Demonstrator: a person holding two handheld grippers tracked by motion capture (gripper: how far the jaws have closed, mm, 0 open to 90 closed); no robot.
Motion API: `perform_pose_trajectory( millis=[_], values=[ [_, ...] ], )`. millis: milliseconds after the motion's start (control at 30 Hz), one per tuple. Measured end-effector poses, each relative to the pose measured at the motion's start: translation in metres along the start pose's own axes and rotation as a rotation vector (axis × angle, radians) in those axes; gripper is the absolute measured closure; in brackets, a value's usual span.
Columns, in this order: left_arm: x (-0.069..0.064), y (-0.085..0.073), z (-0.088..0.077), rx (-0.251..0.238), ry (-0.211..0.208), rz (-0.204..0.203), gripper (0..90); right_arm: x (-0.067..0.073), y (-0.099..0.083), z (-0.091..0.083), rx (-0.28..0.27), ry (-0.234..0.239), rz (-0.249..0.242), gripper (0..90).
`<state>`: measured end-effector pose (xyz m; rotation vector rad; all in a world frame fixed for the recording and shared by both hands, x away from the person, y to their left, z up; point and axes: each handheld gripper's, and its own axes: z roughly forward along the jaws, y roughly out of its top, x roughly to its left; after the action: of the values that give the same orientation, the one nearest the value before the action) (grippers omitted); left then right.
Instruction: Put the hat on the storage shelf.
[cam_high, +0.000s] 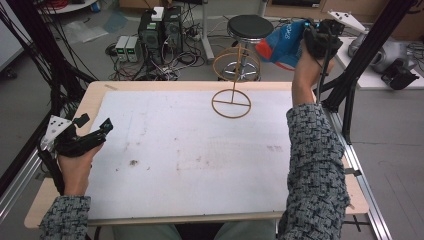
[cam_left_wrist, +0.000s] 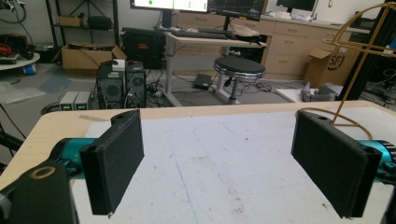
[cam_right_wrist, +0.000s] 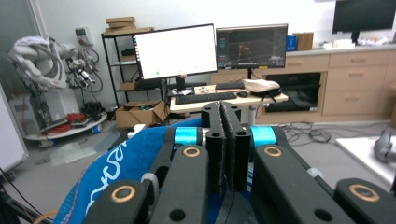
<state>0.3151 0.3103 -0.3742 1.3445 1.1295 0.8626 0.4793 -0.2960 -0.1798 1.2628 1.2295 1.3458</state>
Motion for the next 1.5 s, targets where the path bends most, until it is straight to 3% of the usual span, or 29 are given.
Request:
perform_pose_trajectory(
  millis=[533, 800, 1100, 1500],
  values=[
    [0.002, 0.002, -0.001, -0.008, 0.0, 0.002, 17.1, 0.029, 0.006, 0.033, -0.023, 0.038, 0.043, 88.7],
    [0.004, 0.002, -0.001, -0.007, 0.004, -0.002, 17.1, 0.056, 0.004, 0.051, -0.029, 0.076, 0.051, 88.7],
    [0.003, 0.003, -0.001, -0.007, 0.0, 0.0, 17.1, 0.073, -0.002, 0.051, -0.017, 0.147, 0.032, 88.7],
    [0.002, 0.003, -0.001, -0.006, -0.004, 0.008, 17.5, 0.081, -0.021, 0.045, 0.035, 0.213, -0.032, 88.7]
  ],
)
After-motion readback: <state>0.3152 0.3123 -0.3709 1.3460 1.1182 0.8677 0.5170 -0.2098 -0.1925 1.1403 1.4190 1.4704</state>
